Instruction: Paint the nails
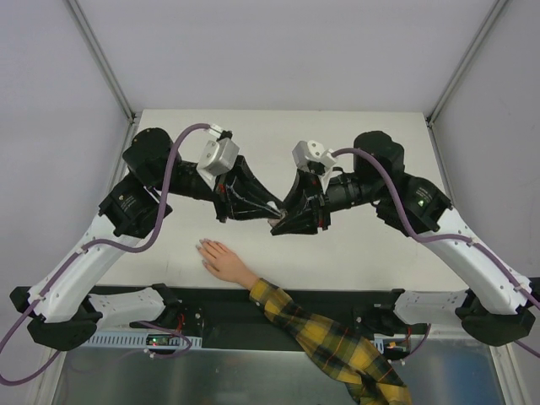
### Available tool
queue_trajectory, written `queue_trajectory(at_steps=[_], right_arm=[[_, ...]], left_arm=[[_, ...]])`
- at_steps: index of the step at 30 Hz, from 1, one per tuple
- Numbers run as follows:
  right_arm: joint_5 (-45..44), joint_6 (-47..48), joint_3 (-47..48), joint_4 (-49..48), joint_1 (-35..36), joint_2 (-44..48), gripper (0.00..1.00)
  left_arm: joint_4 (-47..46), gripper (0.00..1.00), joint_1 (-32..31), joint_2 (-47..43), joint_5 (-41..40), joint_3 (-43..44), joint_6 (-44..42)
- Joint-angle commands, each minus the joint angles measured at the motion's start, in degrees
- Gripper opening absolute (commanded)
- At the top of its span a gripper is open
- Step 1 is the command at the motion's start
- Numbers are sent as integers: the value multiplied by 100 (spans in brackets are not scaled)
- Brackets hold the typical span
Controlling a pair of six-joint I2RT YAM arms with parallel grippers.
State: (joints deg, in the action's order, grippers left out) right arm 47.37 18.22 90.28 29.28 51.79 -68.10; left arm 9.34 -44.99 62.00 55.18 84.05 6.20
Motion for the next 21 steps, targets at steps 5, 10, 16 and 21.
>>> queue_trajectory(at_steps=[5,10,16,21], right_arm=[[1487,-899,-125,-1557,-195,253,0],[-252,-100,148,-416,-248,393,0],[-3029,374,86,-326,234,508,0],[-4929,569,86,-545,779,394,0]], left_arm=[[454,4,192,-91,1358,226,-463],[454,73,219,-530,-1576,243,135],[445,79,219,-672,-3529,393,1330],[446,75,219,-417,-3971,419,1806]])
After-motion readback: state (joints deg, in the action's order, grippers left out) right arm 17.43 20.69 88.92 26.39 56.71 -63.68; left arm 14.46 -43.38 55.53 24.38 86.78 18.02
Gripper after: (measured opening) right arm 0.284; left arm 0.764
